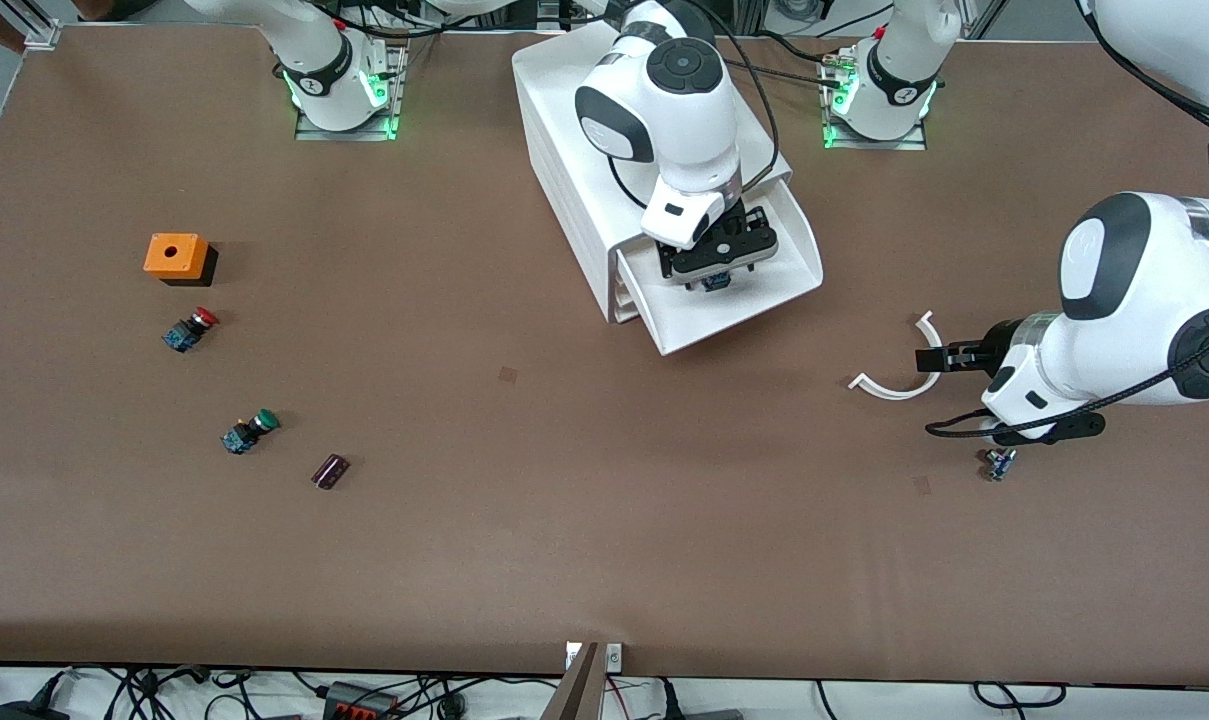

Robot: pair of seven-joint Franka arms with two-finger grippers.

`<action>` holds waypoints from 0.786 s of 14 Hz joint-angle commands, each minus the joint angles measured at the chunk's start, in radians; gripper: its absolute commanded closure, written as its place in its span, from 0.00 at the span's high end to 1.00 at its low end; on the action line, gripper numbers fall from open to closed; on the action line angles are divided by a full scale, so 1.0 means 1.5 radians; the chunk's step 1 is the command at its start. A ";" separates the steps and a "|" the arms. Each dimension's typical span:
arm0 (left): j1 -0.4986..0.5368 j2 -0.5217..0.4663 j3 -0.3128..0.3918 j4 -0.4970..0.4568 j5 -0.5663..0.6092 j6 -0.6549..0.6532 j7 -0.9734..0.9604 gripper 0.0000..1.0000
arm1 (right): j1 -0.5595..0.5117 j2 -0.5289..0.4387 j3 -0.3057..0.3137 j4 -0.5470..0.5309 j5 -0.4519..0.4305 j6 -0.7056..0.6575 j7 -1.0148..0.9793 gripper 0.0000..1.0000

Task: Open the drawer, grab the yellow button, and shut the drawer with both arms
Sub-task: 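Lift the button up out of the drawer with the right gripper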

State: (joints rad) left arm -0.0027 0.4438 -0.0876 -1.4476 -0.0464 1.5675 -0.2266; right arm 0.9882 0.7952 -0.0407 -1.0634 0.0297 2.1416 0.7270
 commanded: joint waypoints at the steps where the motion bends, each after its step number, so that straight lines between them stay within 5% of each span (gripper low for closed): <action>1: 0.000 -0.020 -0.004 -0.024 0.017 0.007 -0.008 1.00 | 0.008 0.012 -0.006 0.024 -0.010 -0.003 0.011 0.38; 7: 0.000 -0.020 -0.004 -0.023 0.017 0.008 -0.008 1.00 | 0.007 0.004 -0.011 0.026 -0.011 -0.011 0.009 0.02; 11: -0.001 -0.020 -0.004 -0.012 0.035 0.017 0.000 1.00 | 0.002 -0.005 -0.025 0.089 -0.010 -0.062 0.011 0.00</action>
State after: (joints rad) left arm -0.0031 0.4425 -0.0876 -1.4491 -0.0406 1.5758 -0.2269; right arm 0.9896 0.7928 -0.0620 -1.0020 0.0294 2.1207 0.7270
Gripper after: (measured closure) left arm 0.000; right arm 0.586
